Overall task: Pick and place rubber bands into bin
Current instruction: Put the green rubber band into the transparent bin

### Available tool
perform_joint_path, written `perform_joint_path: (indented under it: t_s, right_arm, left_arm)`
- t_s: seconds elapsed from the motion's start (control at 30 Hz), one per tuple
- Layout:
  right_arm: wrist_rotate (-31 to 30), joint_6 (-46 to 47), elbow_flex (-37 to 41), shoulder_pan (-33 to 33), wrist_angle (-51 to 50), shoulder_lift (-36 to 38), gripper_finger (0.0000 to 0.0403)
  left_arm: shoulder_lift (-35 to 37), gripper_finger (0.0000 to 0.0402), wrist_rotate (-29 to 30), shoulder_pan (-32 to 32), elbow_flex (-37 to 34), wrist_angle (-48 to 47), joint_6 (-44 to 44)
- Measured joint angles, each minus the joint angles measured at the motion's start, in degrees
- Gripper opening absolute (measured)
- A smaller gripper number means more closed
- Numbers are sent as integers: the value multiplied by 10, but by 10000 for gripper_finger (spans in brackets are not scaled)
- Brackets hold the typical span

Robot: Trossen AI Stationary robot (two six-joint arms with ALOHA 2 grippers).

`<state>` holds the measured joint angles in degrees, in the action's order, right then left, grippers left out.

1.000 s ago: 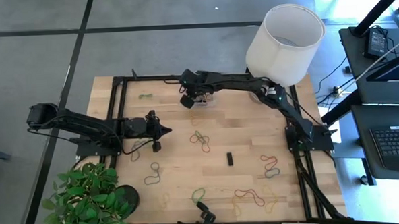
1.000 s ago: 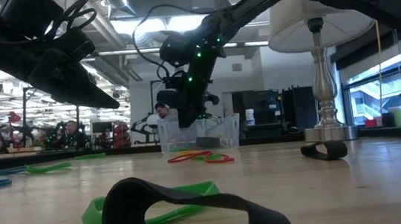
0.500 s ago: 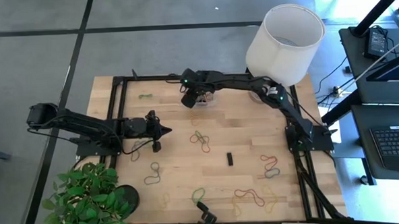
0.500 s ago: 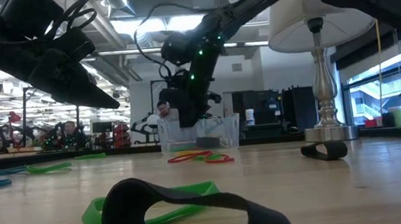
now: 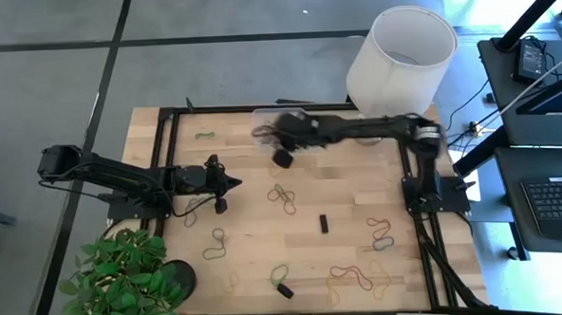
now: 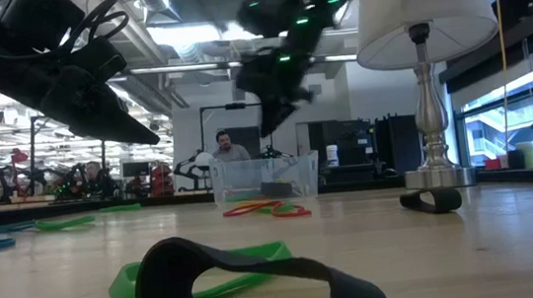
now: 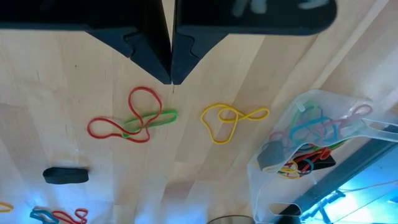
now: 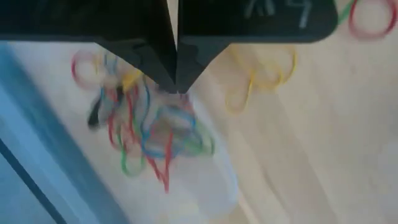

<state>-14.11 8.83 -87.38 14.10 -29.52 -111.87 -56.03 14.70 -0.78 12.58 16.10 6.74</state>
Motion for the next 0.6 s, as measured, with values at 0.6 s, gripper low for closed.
perform_joint_path:
  t_s: [0.6]
  right_arm:
    - [-94, 207, 644, -305, 430, 437, 9]
  left_arm:
    - [0, 5, 28, 0, 0, 5, 0]
